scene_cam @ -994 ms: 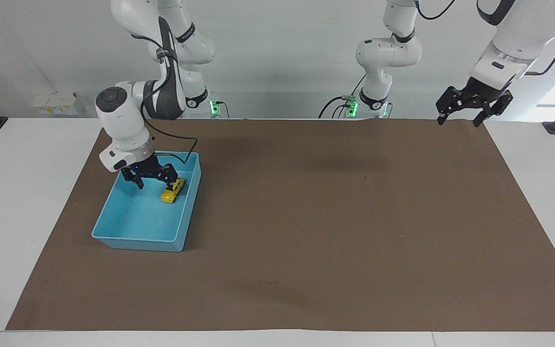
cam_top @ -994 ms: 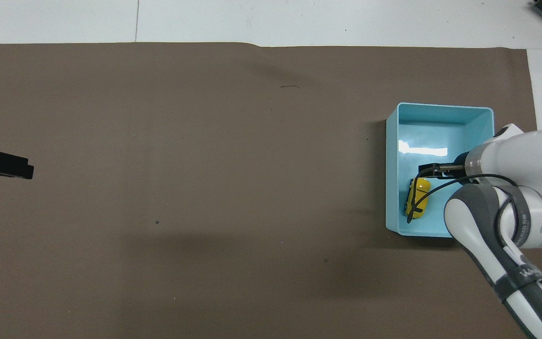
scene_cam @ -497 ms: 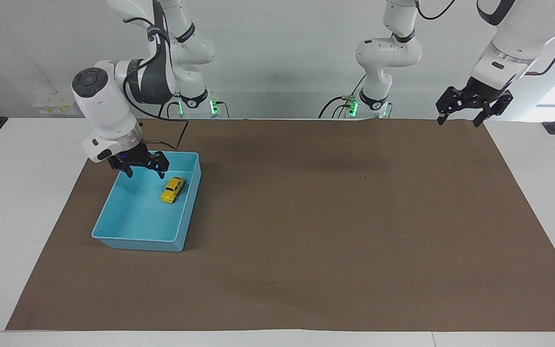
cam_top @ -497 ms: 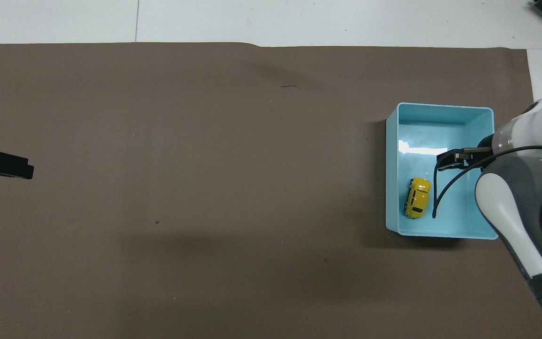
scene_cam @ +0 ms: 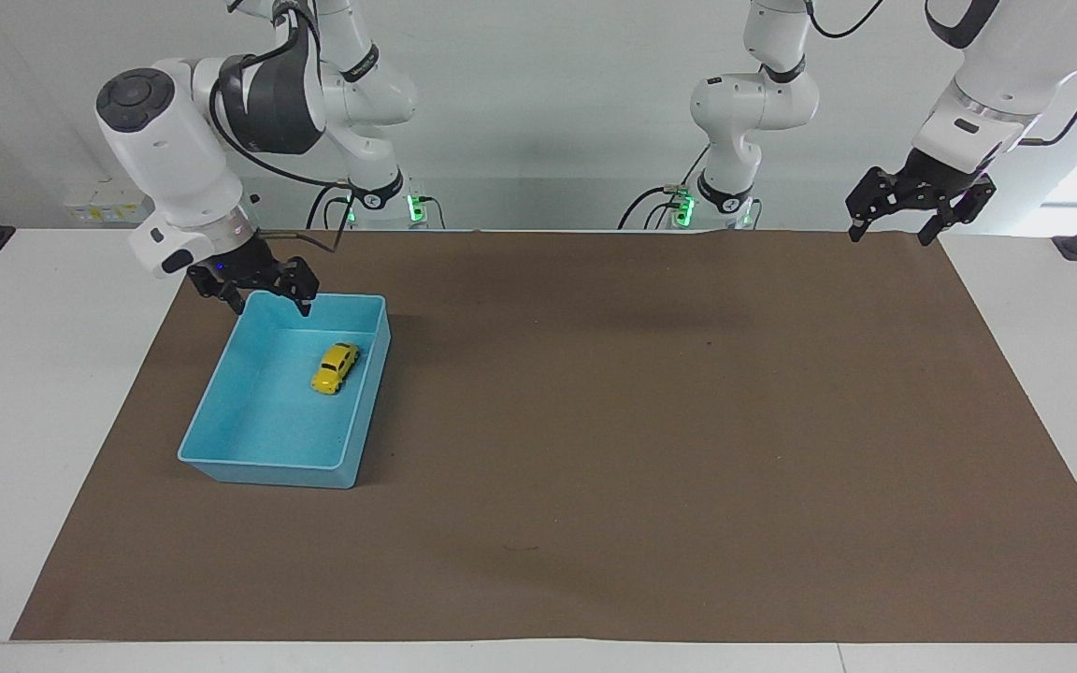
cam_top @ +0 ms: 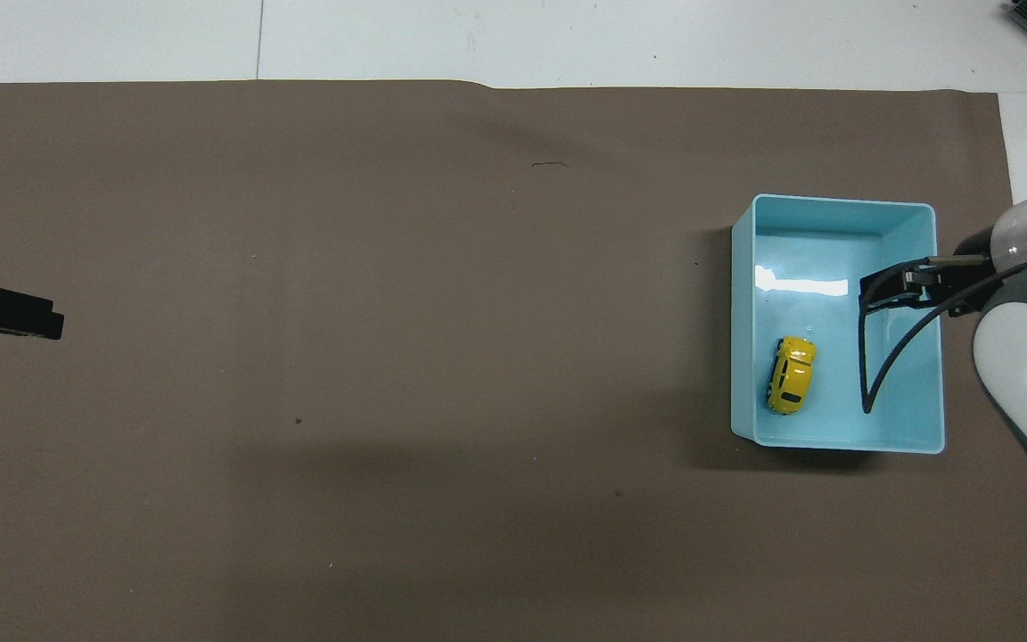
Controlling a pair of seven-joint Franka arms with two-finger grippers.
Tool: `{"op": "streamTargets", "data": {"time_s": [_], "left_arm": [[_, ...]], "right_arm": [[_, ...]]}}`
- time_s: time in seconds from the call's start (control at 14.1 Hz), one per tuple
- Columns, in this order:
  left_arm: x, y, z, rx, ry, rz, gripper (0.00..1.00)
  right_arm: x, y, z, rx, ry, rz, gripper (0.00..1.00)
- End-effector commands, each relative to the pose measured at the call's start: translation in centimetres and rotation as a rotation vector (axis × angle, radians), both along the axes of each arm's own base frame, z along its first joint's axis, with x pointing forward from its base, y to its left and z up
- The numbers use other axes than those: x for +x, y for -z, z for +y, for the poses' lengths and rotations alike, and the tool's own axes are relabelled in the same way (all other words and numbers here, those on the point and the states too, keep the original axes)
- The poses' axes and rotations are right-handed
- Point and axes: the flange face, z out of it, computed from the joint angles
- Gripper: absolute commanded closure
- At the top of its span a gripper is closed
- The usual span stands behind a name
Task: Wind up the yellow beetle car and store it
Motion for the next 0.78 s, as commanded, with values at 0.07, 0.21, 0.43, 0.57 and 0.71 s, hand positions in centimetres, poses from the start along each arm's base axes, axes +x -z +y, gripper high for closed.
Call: {"op": "streamTargets", "data": {"time_s": [0.07,0.21,0.43,0.57,0.71], "left_arm": [[-0.7,-0.3,0.1,0.014,0.001,-0.005,0.0],[-0.7,-0.3,0.1,0.013,0.001,-0.005,0.0],[-0.7,-0.3,0.1,0.014,0.001,-0.005,0.0],[-0.7,-0.4,0.1,0.014,0.001,-0.006,0.0],[-0.7,-0.4,0.1,0.014,0.001,-0.006,0.0]], "right_arm": [[-0.1,-3.9,-0.2,0.024,0.001,0.001,0.0],[-0.3,-5.3,-0.3,0.025,-0.006,0.004,0.0],[-0.8,-6.6,-0.1,0.027,-0.012,0.026,0.0],[-0.9,-7.0,-0.5,0.029,-0.004,0.029,0.0],[-1.0,-7.2,-0.4,0.027,-0.004,0.02,0.0]]}}
